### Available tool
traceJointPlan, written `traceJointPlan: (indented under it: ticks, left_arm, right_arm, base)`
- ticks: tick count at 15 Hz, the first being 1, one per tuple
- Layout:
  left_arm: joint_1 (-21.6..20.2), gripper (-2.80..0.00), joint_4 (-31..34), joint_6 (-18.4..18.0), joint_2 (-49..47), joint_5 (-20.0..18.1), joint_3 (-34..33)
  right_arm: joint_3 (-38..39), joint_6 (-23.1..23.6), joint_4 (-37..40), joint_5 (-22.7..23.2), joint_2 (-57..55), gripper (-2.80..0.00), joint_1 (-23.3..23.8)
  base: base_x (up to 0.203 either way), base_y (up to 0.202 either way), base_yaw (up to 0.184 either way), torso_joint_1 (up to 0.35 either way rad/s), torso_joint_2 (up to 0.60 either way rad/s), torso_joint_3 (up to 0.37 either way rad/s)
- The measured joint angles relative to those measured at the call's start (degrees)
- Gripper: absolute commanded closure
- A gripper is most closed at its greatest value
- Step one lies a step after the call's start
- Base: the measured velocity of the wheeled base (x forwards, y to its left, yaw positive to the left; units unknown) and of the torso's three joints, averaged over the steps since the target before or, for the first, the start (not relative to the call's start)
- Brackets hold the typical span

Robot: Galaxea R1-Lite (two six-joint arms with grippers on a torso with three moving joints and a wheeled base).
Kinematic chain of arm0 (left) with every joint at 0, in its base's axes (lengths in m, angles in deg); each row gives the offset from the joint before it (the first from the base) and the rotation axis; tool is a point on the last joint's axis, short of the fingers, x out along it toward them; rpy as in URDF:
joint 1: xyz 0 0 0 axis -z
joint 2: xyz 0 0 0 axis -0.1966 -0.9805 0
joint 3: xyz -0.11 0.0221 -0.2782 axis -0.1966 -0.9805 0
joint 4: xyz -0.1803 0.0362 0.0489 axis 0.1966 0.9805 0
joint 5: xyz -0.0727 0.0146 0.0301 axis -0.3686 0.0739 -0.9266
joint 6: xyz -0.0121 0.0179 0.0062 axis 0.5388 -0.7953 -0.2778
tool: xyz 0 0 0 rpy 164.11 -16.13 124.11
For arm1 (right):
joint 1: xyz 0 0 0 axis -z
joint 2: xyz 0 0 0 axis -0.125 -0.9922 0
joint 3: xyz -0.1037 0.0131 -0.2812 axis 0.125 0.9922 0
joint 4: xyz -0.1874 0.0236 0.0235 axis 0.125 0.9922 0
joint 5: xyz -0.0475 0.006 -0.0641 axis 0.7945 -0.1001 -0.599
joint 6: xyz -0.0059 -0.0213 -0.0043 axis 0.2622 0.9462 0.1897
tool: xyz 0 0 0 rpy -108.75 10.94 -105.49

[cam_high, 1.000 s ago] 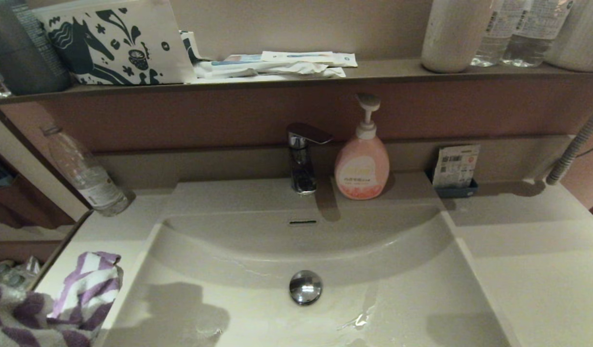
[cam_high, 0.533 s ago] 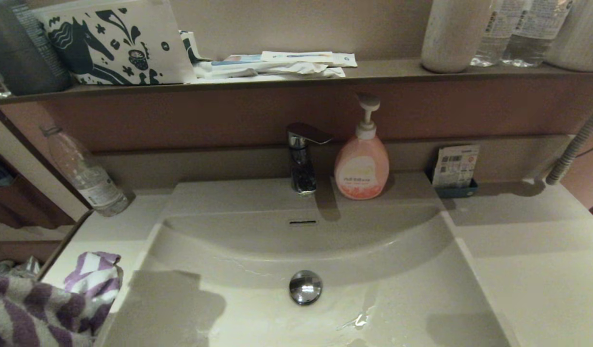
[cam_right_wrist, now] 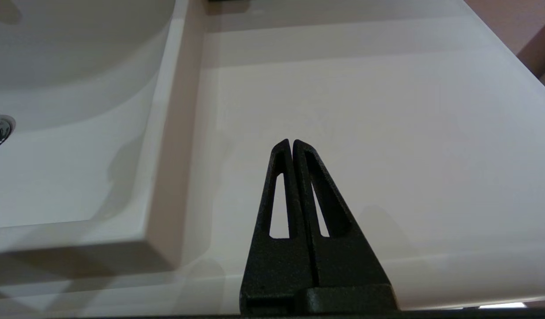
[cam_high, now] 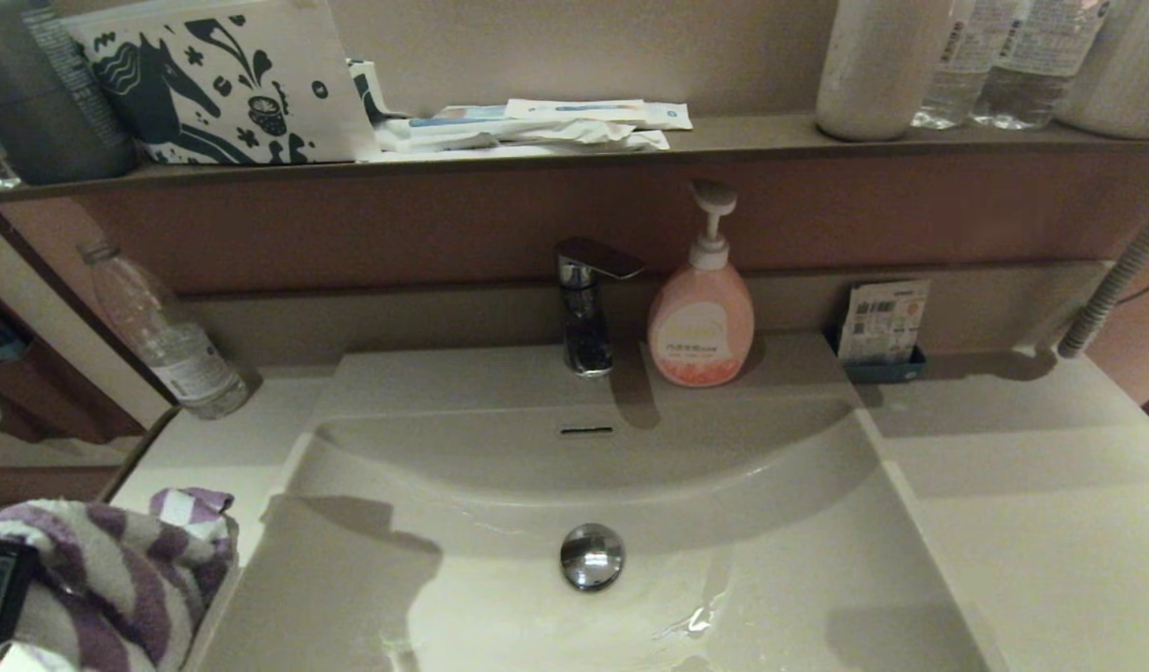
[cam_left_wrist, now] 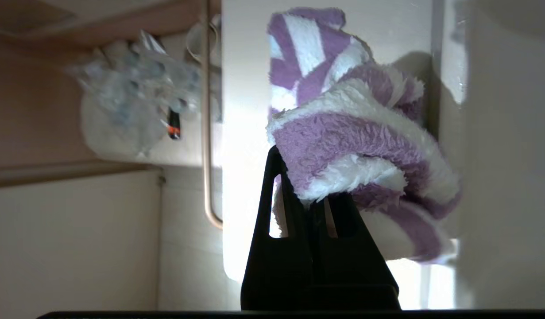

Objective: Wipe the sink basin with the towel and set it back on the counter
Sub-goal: Wipe the sink

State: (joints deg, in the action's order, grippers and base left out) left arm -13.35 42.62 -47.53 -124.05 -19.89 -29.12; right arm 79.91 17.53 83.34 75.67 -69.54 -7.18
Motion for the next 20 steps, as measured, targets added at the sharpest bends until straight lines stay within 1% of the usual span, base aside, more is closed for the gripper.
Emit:
traceJointPlan:
  ticks: [2,4,5,7,12,13,15,17,18,20]
  left_arm:
    - [0.0,0.0,-0.3,0.6,-1.7,0.3,-0.2]
    - [-0.8,0.0,-0.4,0.7,-2.8,0.5,0.1]
    - [-1.3,-2.8,-0.4,0.7,-3.4,0.5,0.1]
    - [-2.3,-2.8,-0.4,1.0,-4.3,0.3,0.1]
    - [-2.5,-2.8,-0.4,0.9,-4.7,0.3,1.0]
    - [-2.2,-2.8,-0.4,0.7,-4.4,0.2,1.2]
    - [0.9,-2.8,0.4,0.5,-3.6,0.4,1.4]
    - [3.9,-2.8,4.5,0.7,-3.7,1.0,2.0]
    - [4.0,-2.8,6.5,1.0,-4.4,1.1,2.6]
    - [3.1,-2.8,7.9,0.8,-5.5,1.2,3.2]
  right_arm:
    - [0.0,0.0,0.0,0.0,0.0,0.0,0.0]
    - [0.0,0.0,0.0,0.0,0.0,0.0,0.0]
    - [0.0,0.0,0.0,0.0,0.0,0.0,0.0]
    - [0.0,0.0,0.0,0.0,0.0,0.0,0.0]
    - [0.0,0.0,0.0,0.0,0.0,0.0,0.0]
    - [0.0,0.0,0.0,0.0,0.0,0.0,0.0]
    - [0.0,0.0,0.0,0.0,0.0,0.0,0.0]
    - [0.0,0.0,0.0,0.0,0.0,0.0,0.0]
    - [0.0,0.0,0.0,0.0,0.0,0.0,0.0]
    - [0.0,0.0,0.0,0.0,0.0,0.0,0.0]
  base:
    - [0.0,0.0,0.0,0.0,0.0,0.0]
    - [0.0,0.0,0.0,0.0,0.0,0.0]
    - [0.0,0.0,0.0,0.0,0.0,0.0]
    - [0.0,0.0,0.0,0.0,0.0,0.0]
    - [0.0,0.0,0.0,0.0,0.0,0.0]
    - [0.0,0.0,0.0,0.0,0.0,0.0]
    - [0.0,0.0,0.0,0.0,0.0,0.0]
    - [0.0,0.0,0.0,0.0,0.0,0.0]
    - [0.0,0.0,0.0,0.0,0.0,0.0]
    - [0.0,0.0,0.0,0.0,0.0,0.0]
